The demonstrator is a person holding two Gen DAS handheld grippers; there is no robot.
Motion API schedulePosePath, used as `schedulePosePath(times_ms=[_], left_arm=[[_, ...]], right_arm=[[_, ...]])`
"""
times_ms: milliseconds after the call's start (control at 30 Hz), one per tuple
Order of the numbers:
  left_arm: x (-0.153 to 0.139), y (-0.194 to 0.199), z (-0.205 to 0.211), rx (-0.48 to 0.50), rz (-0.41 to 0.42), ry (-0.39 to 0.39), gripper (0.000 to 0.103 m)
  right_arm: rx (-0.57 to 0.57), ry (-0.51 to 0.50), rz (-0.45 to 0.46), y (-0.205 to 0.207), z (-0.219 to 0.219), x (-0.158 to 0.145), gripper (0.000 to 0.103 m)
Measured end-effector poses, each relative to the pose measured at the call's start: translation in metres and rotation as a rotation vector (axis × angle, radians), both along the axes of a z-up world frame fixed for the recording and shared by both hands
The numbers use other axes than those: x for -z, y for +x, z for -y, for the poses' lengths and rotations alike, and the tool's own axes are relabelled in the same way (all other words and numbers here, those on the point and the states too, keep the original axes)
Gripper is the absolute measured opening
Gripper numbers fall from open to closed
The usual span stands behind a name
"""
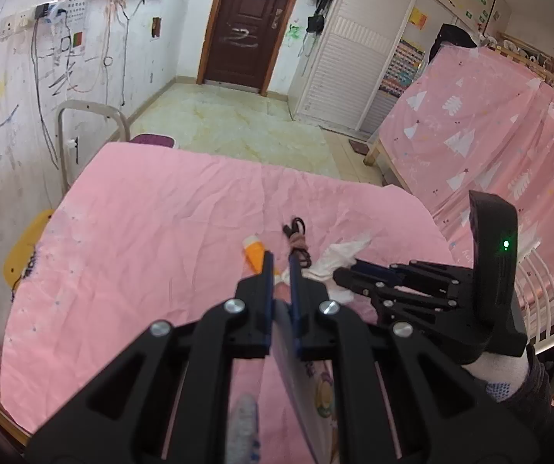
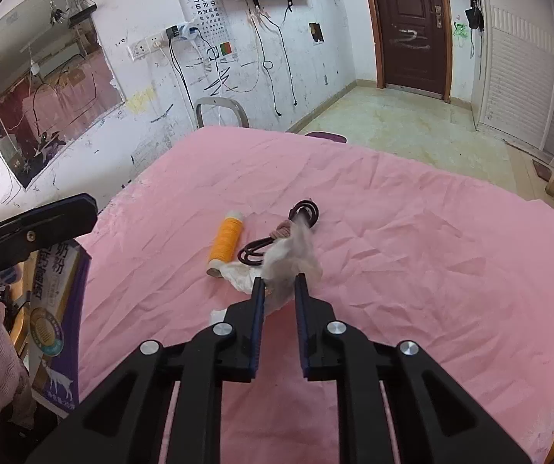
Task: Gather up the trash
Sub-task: 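Grasp the white tissue with the right tool while the left tool holds the toothpaste tube, then carry the toothpaste tube and tissue in both tools over the yellow bin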
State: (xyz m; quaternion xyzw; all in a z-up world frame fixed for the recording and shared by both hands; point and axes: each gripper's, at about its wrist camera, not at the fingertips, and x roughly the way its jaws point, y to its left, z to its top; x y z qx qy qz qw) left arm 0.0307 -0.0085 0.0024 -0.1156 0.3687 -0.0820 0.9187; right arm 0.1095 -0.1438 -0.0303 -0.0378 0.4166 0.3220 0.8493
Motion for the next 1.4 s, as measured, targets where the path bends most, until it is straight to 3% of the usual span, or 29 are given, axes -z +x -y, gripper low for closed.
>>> schedulePosePath(times_ms=[233, 433, 500, 567, 633, 1000, 1033, 1067, 1167, 1267, 1400], left_arm=[[-0.007, -0.002, 0.011, 0.013, 0.014, 0.015, 0.006], [-0.013, -0.007, 0.019, 0.025, 0.031, 0.031, 0.006], [-0.013, -0.007, 0.020, 0.026, 0.029, 0.033, 0.006], [-0.013, -0.007, 0.020, 0.023, 0.028, 0.034, 0.006], [-0.012, -0.007, 0.019, 0.021, 0.024, 0.034, 0.006], [-0.009, -0.006, 0.017, 0.017, 0.013, 0.026, 0.006], [-0.010, -0.006, 0.018, 0.018, 0.014, 0.026, 0.006], [-0.010, -0.006, 0.018, 0.017, 0.014, 0.026, 0.006], [-0.010, -0.007, 0.018, 0.018, 0.014, 0.027, 0.006], [-0.011, -0.007, 0.019, 0.021, 0.014, 0.029, 0.006], [-0.016, -0.005, 0.025, 0.029, 0.021, 0.033, 0.006]], right_arm=[[0.026, 0.059, 0.053, -0.021, 0.026, -0.023, 0.005], [0.086, 0.053, 0.076, -0.012, 0.037, -0.025, 0.009], [0.082, 0.045, 0.052, -0.006, 0.034, -0.018, 0.023], [0.072, 0.032, 0.039, -0.003, 0.028, -0.012, 0.065], [0.070, 0.025, 0.034, -0.002, 0.023, -0.006, 0.078], [0.024, -0.078, -0.027, 0.003, -0.007, 0.024, 0.077], [0.018, -0.073, -0.027, 0.003, -0.008, 0.024, 0.069], [0.012, -0.067, -0.031, 0.003, -0.008, 0.024, 0.049], [0.015, -0.054, -0.025, 0.001, -0.006, 0.024, 0.024], [0.030, -0.029, 0.012, -0.004, -0.001, 0.014, 0.012], [0.064, 0.034, 0.043, -0.010, 0.016, -0.001, 0.009]])
